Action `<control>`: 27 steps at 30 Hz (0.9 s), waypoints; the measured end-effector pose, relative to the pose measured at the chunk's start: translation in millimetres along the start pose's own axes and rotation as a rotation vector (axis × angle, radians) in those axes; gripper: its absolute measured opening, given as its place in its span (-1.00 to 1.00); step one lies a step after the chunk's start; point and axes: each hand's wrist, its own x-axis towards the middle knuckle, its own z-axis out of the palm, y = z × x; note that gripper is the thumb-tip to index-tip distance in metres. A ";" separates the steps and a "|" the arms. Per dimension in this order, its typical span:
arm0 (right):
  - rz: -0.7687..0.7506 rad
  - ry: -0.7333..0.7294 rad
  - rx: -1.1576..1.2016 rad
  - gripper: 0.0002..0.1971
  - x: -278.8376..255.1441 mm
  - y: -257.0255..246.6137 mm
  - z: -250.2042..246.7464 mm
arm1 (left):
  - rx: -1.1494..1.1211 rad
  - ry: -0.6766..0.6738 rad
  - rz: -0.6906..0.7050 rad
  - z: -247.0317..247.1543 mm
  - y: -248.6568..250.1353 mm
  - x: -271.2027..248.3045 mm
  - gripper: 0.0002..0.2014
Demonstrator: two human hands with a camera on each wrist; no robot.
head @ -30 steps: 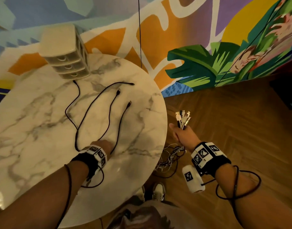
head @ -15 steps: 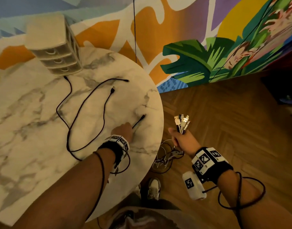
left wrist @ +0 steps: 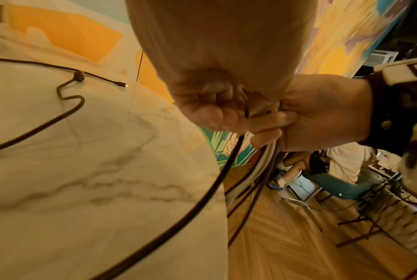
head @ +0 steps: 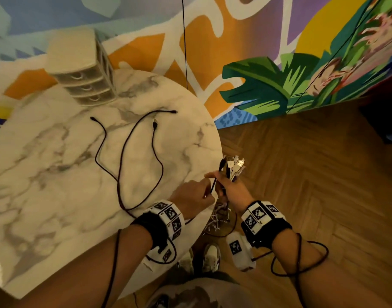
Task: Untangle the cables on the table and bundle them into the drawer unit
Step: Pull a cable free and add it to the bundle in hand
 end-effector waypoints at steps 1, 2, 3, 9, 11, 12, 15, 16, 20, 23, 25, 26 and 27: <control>0.000 -0.003 0.033 -0.68 0.2 -0.7 1.4 | -0.044 0.003 0.013 -1.2 1.5 -2.0 -0.84; 0.003 -0.008 0.067 -0.68 0.2 -0.8 2.6 | -0.103 0.028 0.026 -2.8 1.9 -3.7 -0.82; 0.009 -0.008 0.097 -0.69 -1.0 -1.4 3.0 | -0.170 0.082 0.036 -5.4 3.1 -5.2 -0.78; -0.064 -0.097 -0.132 -0.63 -14.3 -13.4 5.5 | -0.598 0.338 -0.008 -27.4 15.5 6.1 -0.88; -0.069 -0.097 -0.191 -0.65 -18.8 -14.6 10.0 | -0.643 0.281 -0.005 -28.4 17.8 7.6 -0.89; -0.063 -0.092 -0.190 -0.66 -20.6 -15.0 11.9 | -0.661 0.283 0.002 -27.9 18.0 6.4 -0.90; -0.054 -0.091 -0.144 -0.67 -26.1 -17.1 18.1 | -0.691 0.368 0.038 -22.9 18.3 -4.9 -0.93; -0.051 -0.098 -0.127 -0.66 -27.6 -17.9 19.8 | -0.693 0.403 0.044 -20.6 18.5 -8.8 -0.93; -0.083 -0.117 -0.137 -0.64 -33.2 -20.5 27.7 | -0.701 0.512 0.077 -19.9 23.1 -24.0 -0.92; -0.150 -0.078 -0.107 -0.63 -38.7 -23.7 32.0 | -0.625 0.520 0.127 -21.5 24.5 -31.1 -0.88; -0.154 -0.050 -0.054 -0.61 -43.5 -25.1 34.4 | -0.575 0.508 0.159 -21.1 24.3 -34.7 -0.89; -0.148 -0.034 -0.046 -0.61 -45.1 -24.5 35.5 | -0.555 0.514 0.180 -20.4 23.9 -36.0 -0.89; -0.141 -0.008 -0.051 -0.62 -47.0 -24.1 37.0 | -0.545 0.531 0.195 -19.2 23.1 -37.2 -0.90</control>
